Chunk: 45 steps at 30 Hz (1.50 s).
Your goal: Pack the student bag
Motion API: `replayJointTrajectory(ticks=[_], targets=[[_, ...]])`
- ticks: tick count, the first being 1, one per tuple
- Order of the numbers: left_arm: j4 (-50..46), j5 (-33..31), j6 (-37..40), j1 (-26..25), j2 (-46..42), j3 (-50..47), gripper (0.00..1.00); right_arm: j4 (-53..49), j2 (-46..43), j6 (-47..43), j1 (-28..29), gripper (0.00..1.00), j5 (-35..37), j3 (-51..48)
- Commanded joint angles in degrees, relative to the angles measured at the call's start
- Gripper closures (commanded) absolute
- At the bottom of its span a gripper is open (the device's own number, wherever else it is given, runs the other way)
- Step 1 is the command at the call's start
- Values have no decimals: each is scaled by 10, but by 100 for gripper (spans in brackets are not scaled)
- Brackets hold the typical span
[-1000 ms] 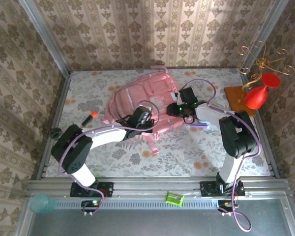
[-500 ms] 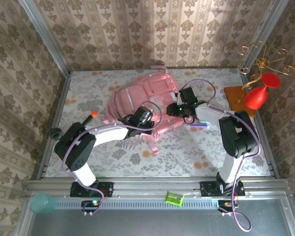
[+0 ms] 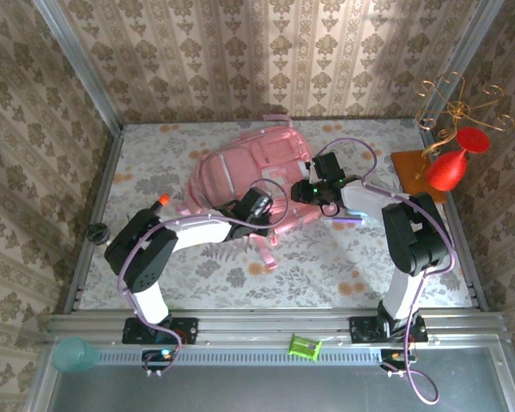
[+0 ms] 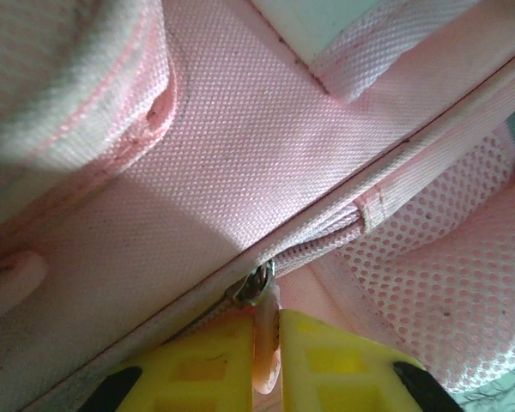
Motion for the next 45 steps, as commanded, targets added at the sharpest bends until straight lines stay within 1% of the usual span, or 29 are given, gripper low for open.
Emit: replayJointTrajectory(ticks=[1,4,6,9,11,17,21,24,27,30,31,32,35,37,40,43,45], targets=[[-56,-53,-13,2,28,-2,81,-62,29,-5,-16,57,49,-20],[-55,-58,-18,0,37,1,79,-60,29,-6,-15,57,46,-20],[-56,-69,-20,-4,41,2,80,-59,30,-5,-15,57,45,-20],[-49,-65,-20,-6,42,1,90,-59,31,-6,-16,57,47,-21],[-48,-66,-20,-6,37,-1,99,-59,32,-7,-16,57,48,-21],[-43,-100,-3,0,-16,-35,100,-75,36,-7,-18,57,75,-18],[-65,-90,14,27,-47,-55,100,-91,48,-5,-21,57,99,-10],[-68,-69,20,45,-72,-73,100,-102,60,-3,-22,59,110,-1],[-93,-77,37,57,-97,-81,100,-103,60,0,-22,59,110,1],[-103,-72,54,80,-117,-98,100,-105,55,-2,-24,59,111,3],[-104,-68,59,86,-125,-103,100,-99,48,-5,-24,59,107,0],[-97,-47,66,92,-134,-109,100,-86,37,-9,-24,59,100,-7],[-62,35,73,94,-159,-114,100,-40,-19,-22,-19,55,60,-27],[-53,75,65,93,-164,-107,100,-32,-56,-27,-10,53,42,-25],[-48,96,48,87,-173,-101,100,-52,-98,-29,22,47,15,-12],[-45,101,28,84,-183,-105,100,-78,-127,-20,78,45,28,-14],[-38,105,17,76,-191,-110,100,-82,-138,11,115,44,29,-31]])
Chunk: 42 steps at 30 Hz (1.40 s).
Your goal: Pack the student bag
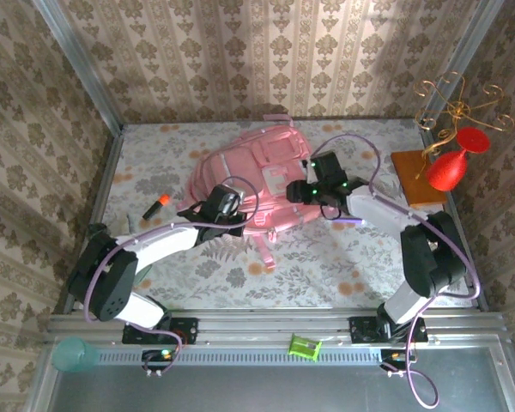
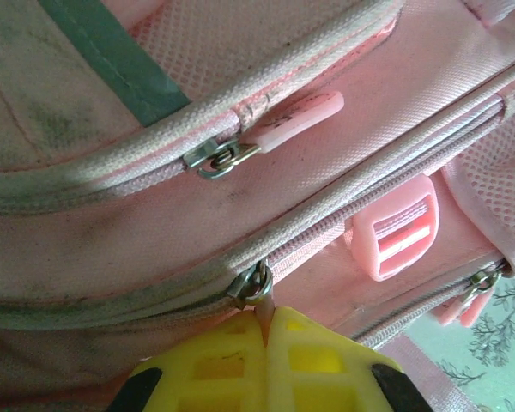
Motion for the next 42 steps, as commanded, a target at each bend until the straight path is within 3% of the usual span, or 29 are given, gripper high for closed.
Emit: replayJointTrajectory(ticks=[1,8,17,28,32,35,39,42], targets=[[-1,29,-29,-13,-24,-8,100,-26,-26,42,58,44,-4,-29],[14,45,-51,-37,-42,-22,100,83,-3,155,101,39,-61,-90],[29,52,-49,-46,-47,-36,100,152,11,248,83,34,-21,-98],[50,70,-43,-63,-43,-37,100,202,30,369,81,36,70,-127],[51,82,-35,-70,-42,-35,100,238,50,385,78,47,86,-120],[33,80,-22,-71,-42,-32,100,250,55,378,58,68,90,-119],[-24,-2,13,-68,-37,-29,100,230,48,333,20,100,63,-115],[-50,-35,36,-52,-24,-30,100,213,34,285,0,100,35,-111]])
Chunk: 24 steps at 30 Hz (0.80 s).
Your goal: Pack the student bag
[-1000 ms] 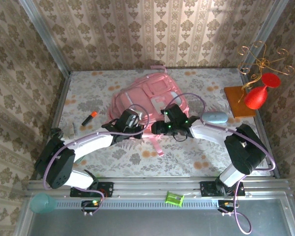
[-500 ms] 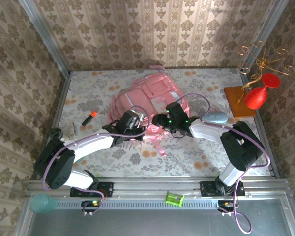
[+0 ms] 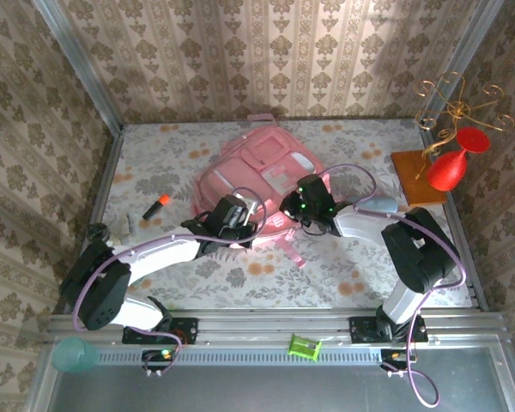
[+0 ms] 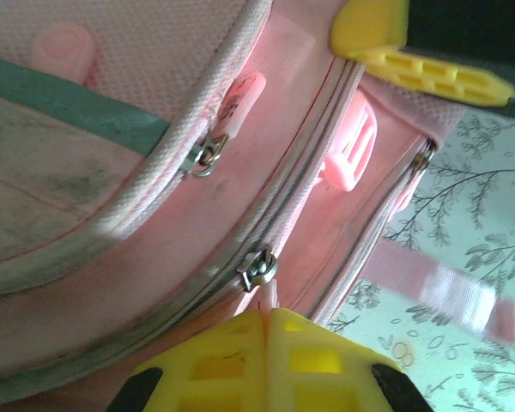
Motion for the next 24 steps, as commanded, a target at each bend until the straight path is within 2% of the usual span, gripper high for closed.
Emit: replayJointTrajectory(ticks=[1,8,15,17,19,21,24], targets=[[-82,-59,41,21,10,-1,100,-17,-14,-75,-39,100,17,11],[-119,-69,71,56,-16,2,100,-77,-22,-152,-100,100,-26,33],[-159,-63,90,73,-26,7,100,-140,13,-198,-130,100,-51,87],[-164,-37,92,77,-35,10,100,-177,30,-230,-131,100,-60,121],[-151,26,91,78,-51,7,100,-232,57,-265,-130,100,-68,167],[-128,77,71,75,-63,4,100,-245,73,-277,-130,100,-89,185],[-108,83,49,65,-83,7,100,-233,66,-272,-124,100,-98,176]])
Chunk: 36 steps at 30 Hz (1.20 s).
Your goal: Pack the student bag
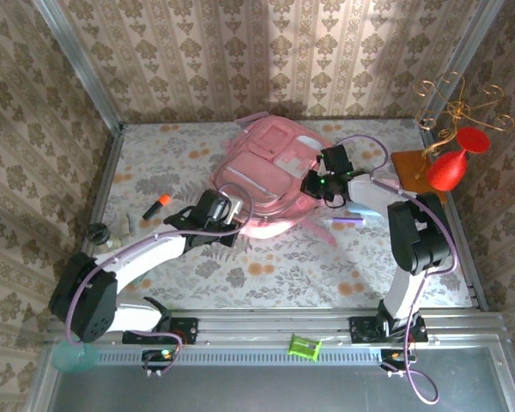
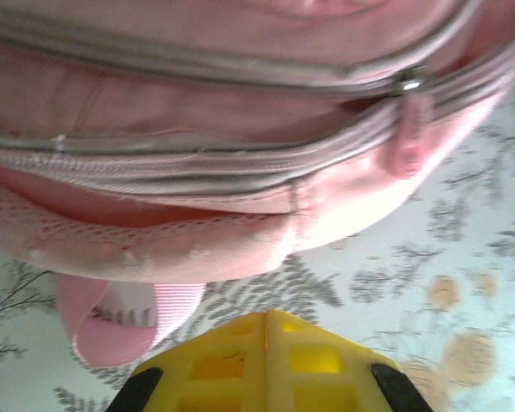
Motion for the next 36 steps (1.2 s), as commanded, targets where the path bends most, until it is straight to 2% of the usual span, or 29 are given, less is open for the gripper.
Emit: replayJointTrajectory(ticks=[1,2,5,8,14,17,23,29,34,36], targets=[[22,38,-30,-14,-28,1,100,-23,-8,-39,10,100,-9,3],[37,43,-35,-20,-29,4,100,-18,-14,-37,11,100,-7,-4],[64,38,-41,-41,-4,19,81,-13,-23,-35,12,100,-6,-16],[50,37,-38,-43,53,55,76,-4,-27,-30,11,100,-6,-25],[46,46,-45,-40,141,104,59,1,-28,-29,13,100,-10,-32],[30,26,-39,-42,174,126,56,6,-27,-28,15,100,-15,-36],[32,38,-35,-52,216,153,55,15,-23,-24,17,100,-21,-42],[-34,-83,-35,-82,254,165,56,19,-24,-23,22,100,-25,-47],[-38,-129,-35,-98,274,154,56,21,-22,-24,21,100,-25,-47],[-30,-123,-34,-101,285,152,57,20,-20,-26,22,100,-25,-47]])
